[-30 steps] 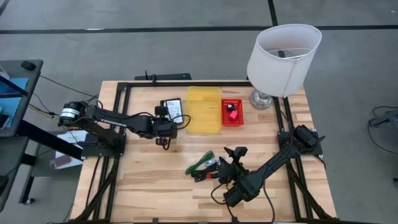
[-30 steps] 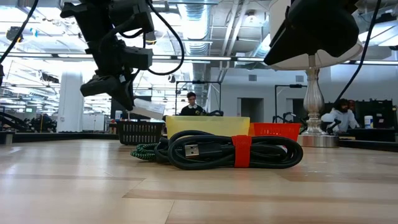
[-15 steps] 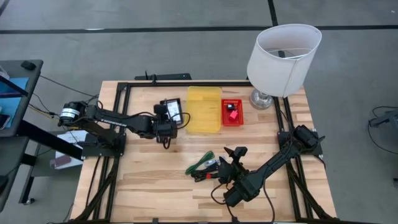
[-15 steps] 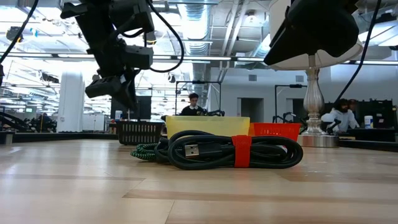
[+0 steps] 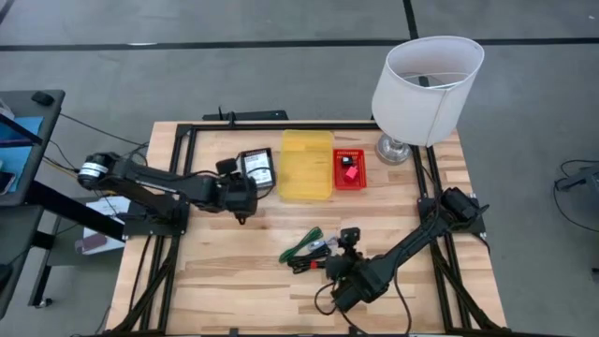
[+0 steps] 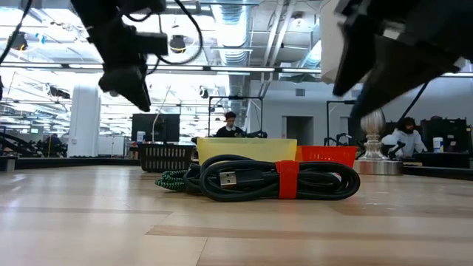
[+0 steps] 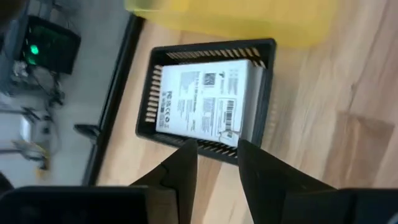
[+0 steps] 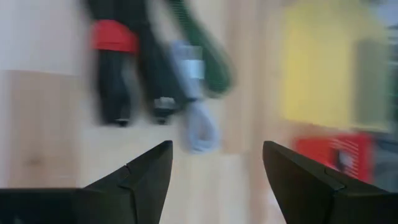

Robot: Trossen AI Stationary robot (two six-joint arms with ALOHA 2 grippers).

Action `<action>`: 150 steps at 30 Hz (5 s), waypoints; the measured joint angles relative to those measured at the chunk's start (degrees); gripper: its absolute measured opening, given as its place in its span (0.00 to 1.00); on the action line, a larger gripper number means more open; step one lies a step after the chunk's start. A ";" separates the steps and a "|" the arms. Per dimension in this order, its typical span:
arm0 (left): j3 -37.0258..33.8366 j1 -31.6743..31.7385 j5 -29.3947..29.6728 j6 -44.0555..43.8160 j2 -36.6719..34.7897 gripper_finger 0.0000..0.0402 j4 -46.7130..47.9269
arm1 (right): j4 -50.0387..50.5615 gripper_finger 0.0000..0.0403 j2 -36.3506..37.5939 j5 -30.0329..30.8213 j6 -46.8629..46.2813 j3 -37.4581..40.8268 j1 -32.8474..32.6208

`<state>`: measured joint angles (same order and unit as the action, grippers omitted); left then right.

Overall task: Pick and place items into bin
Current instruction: Put the bottom black charger cable into the yellow bin

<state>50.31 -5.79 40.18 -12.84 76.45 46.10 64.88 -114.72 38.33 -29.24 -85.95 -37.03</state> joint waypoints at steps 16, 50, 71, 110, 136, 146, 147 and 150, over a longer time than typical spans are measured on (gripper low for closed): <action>-4.86 -5.54 -9.83 -16.33 -13.23 0.27 -0.53 | -18.84 0.61 0.00 -18.71 20.76 0.00 7.34; -4.86 -5.52 -16.98 -15.87 -12.62 0.27 -0.56 | -21.07 0.59 -1.34 -13.70 9.75 -0.01 2.30; -4.86 -5.50 -16.96 -15.89 -12.62 0.27 -0.56 | -23.47 0.33 -6.49 -15.70 8.07 -0.02 3.05; -4.86 -5.50 -16.96 -15.88 -12.62 0.27 -0.55 | -10.76 0.01 -6.47 -11.49 2.27 -11.91 -1.21; -4.86 -5.50 -16.95 -15.88 -12.62 0.27 -0.53 | -11.80 0.51 -6.56 -15.98 -0.89 -3.76 2.72; -4.88 -5.50 -16.94 -15.89 -12.62 0.27 -0.55 | -11.78 0.26 -6.56 -15.96 -0.85 -3.72 3.04; -4.87 -5.50 -16.94 -15.89 -12.62 0.27 -0.54 | -11.78 0.23 -6.54 -15.96 -0.85 -3.72 3.14; -4.86 -5.50 -16.94 -15.88 -12.62 0.27 -0.54 | -12.46 0.16 -6.50 -15.97 -0.79 -3.15 3.69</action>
<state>45.45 -11.29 23.24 -28.72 63.83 45.55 52.42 -121.21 22.36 -30.03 -89.11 -33.34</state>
